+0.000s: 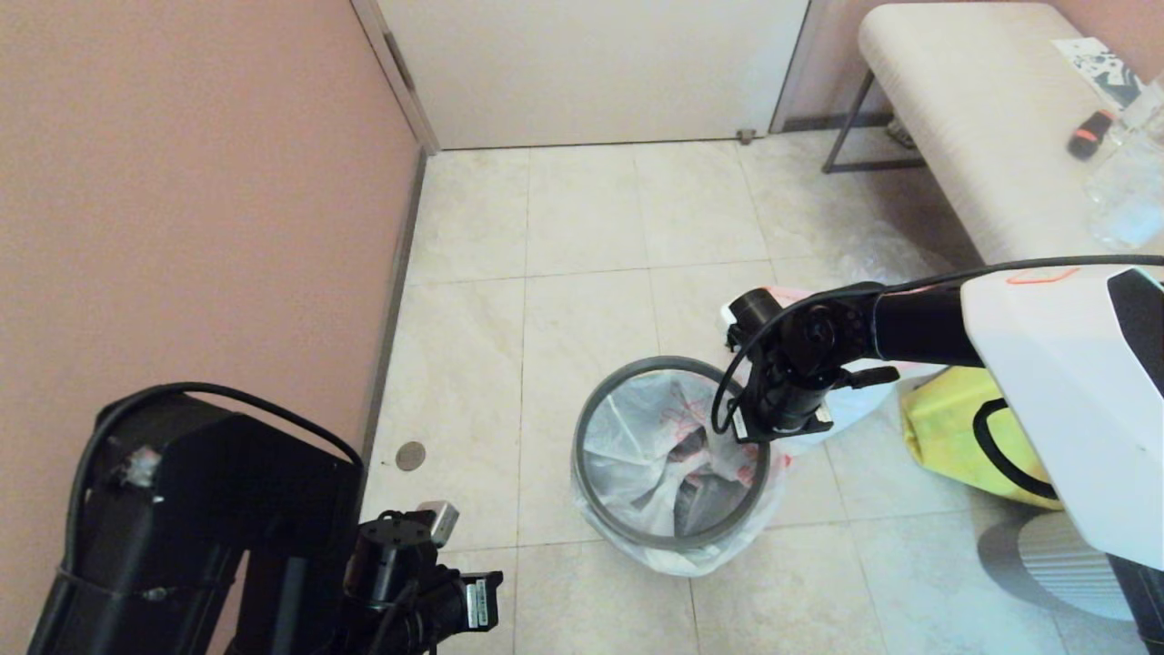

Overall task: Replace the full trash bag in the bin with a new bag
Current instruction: Place the trash can ring on the trash can

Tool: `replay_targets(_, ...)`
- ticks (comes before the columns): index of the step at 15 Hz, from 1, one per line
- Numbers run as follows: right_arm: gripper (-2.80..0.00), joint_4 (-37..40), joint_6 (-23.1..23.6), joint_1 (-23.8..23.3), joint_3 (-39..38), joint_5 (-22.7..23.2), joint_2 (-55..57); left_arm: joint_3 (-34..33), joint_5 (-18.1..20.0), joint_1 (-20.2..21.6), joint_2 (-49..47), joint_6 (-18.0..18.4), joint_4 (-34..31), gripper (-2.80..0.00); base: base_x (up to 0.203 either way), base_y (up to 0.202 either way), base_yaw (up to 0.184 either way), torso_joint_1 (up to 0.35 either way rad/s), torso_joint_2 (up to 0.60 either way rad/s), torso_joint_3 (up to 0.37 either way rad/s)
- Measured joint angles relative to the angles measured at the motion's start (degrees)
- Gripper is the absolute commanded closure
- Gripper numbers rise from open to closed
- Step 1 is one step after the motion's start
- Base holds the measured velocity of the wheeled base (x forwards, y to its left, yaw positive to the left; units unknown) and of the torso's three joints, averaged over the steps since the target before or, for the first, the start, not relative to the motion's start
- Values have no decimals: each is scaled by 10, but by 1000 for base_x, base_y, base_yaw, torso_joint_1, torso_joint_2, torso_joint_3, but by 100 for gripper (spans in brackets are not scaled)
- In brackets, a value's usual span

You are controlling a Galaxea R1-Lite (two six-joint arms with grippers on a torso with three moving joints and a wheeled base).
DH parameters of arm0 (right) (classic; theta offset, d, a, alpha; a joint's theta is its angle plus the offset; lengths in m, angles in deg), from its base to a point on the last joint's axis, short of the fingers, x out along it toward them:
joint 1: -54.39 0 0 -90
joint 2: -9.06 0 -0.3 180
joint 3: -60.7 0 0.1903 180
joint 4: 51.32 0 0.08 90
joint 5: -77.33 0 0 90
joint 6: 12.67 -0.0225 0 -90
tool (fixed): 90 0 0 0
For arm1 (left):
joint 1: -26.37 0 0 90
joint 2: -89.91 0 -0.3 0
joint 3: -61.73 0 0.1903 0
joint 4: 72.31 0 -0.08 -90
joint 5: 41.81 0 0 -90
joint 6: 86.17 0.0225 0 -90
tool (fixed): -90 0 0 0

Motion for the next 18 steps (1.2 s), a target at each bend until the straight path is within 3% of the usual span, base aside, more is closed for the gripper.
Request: replay_targets(18, 0, -22, -6, 11, -1, -16, 30, 1, 0, 0, 0, 0, 0, 0, 0, 0, 0, 0, 0, 0)
